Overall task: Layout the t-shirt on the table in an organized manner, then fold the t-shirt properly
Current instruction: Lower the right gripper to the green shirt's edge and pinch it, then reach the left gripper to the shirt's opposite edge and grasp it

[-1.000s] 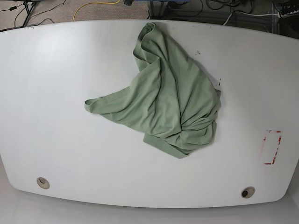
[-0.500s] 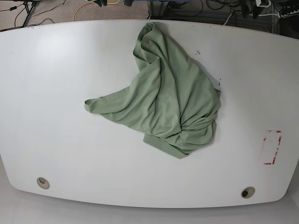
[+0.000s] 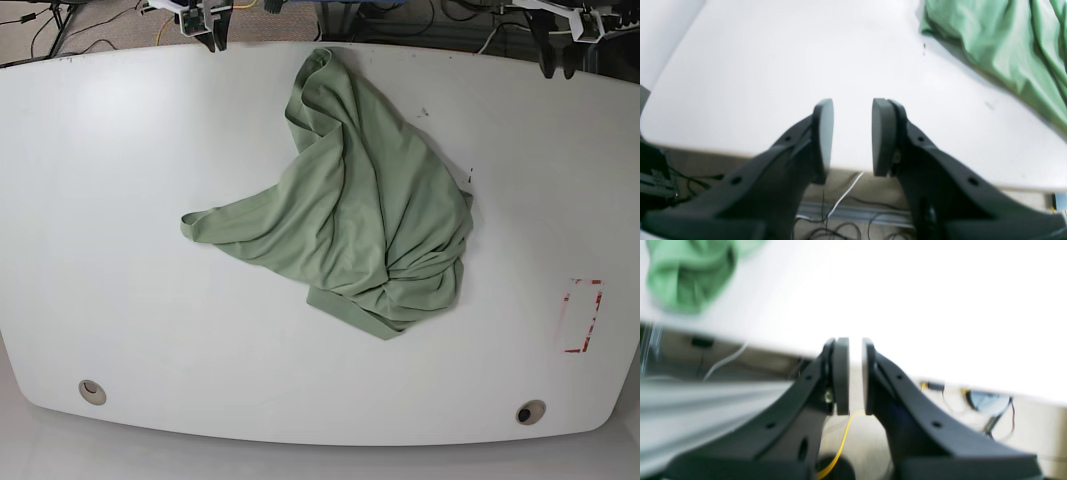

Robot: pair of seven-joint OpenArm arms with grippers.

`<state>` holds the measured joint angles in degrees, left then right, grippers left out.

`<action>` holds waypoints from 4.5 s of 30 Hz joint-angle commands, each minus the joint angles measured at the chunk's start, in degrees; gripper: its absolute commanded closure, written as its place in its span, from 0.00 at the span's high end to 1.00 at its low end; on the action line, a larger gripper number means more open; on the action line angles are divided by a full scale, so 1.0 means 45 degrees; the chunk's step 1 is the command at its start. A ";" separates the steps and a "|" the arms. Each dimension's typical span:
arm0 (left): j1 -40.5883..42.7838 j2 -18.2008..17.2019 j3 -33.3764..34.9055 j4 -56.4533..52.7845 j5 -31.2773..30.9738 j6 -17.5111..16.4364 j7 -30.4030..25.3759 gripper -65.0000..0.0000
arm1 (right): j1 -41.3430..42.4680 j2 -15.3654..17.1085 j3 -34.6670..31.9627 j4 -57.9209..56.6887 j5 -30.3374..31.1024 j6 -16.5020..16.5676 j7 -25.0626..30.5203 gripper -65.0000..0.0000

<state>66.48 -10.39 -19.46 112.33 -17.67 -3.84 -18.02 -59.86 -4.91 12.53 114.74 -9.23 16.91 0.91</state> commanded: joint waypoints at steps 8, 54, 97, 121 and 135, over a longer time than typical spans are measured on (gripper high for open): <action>-0.0599 0.0014 -0.0002 0.0229 -0.0029 0.0042 -0.0323 0.27 | 0.1589 0.0104 0.0037 0.0222 -0.0048 -0.0016 0.0199 0.09; -0.2416 -0.0045 0.0154 0.0326 -0.0010 0.0061 0.0185 0.61 | 1.3877 0.1764 -0.0529 -0.4213 0.0050 0.0004 -0.8573 0.87; -0.2534 -0.0045 0.0154 0.0190 0.0010 0.0061 0.0205 0.61 | 1.2881 0.2272 0.0213 -0.5053 0.2394 0.0004 -0.8006 0.01; -0.8023 0.0014 0.0740 -0.0006 -0.0068 0.0003 0.7062 0.61 | 1.3897 0.3445 0.0194 0.0476 0.2453 0.0004 -0.7948 0.00; -1.1266 0.0053 0.3378 -0.0944 -0.0068 0.0003 0.9524 0.61 | 1.4268 0.4304 0.0096 0.0456 0.2453 0.0004 -0.6228 0.00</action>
<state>17.08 -10.00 -4.80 108.36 -17.72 -3.49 26.20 3.09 13.52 12.69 115.77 1.76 17.63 -29.12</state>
